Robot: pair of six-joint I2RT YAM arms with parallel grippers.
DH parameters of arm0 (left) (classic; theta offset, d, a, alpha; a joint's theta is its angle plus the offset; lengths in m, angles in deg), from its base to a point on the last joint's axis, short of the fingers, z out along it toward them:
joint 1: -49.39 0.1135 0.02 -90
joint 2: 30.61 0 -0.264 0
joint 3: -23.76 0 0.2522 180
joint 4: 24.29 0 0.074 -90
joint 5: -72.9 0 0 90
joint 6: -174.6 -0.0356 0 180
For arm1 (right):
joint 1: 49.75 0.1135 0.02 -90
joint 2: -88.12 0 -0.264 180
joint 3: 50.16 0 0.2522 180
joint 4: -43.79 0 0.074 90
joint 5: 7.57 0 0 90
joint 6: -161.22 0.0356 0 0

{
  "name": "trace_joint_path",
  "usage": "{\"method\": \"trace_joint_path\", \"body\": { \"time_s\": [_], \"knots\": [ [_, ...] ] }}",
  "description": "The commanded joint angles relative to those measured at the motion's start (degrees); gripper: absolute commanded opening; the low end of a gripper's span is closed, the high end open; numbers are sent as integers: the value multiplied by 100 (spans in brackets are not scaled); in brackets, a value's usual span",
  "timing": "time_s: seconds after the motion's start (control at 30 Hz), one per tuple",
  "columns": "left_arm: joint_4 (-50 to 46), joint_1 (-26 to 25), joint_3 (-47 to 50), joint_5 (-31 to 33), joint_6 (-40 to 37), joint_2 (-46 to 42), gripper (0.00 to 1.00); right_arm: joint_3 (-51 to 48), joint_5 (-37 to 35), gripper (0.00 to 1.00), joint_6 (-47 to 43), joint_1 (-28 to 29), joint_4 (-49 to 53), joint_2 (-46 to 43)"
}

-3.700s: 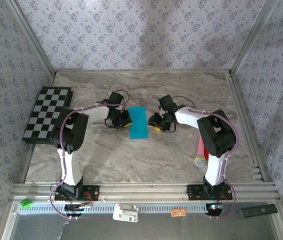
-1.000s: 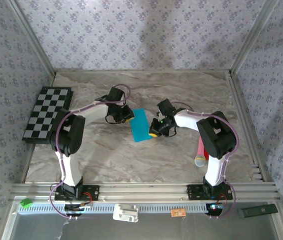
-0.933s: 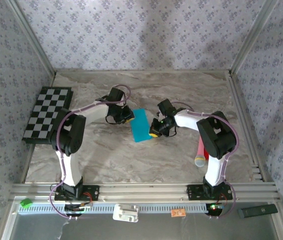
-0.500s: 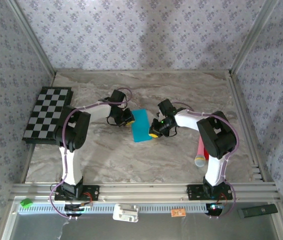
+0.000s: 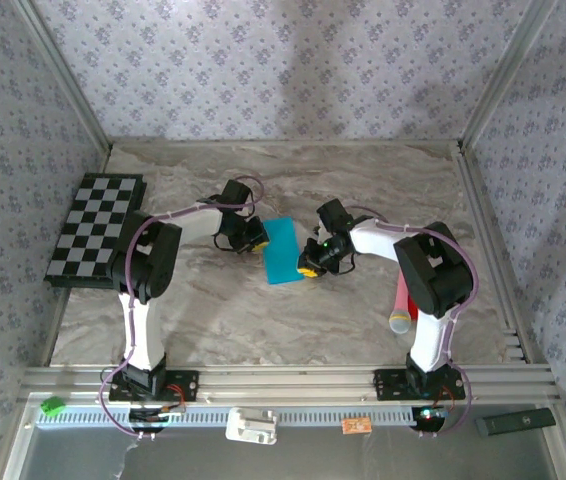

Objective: Fold a paper plane with a square sheet of paper (pick it up from the middle)
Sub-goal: Fold the triangle a second time at the center of the table.

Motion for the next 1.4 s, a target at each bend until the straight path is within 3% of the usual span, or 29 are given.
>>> {"method": "trace_joint_path", "body": {
  "time_s": [0.0, 0.4, 0.77, 1.37],
  "knots": [
    [-211, 10, -82, 143, 80, 114, 14, -94, 224, 14, 96, -41, 112, -127],
    [-51, 7, -126, -47, -57, -217, 15, 55, -49, 1, -17, -79, 232, -304],
    [-135, -41, -3, 23, -13, 55, 14, 626, 84, 0, 115, 146, -74, 27],
    [-440, -45, -159, 99, -293, 304, 10, 1064, -349, 0, 422, 407, -674, 640]
  ]
}}
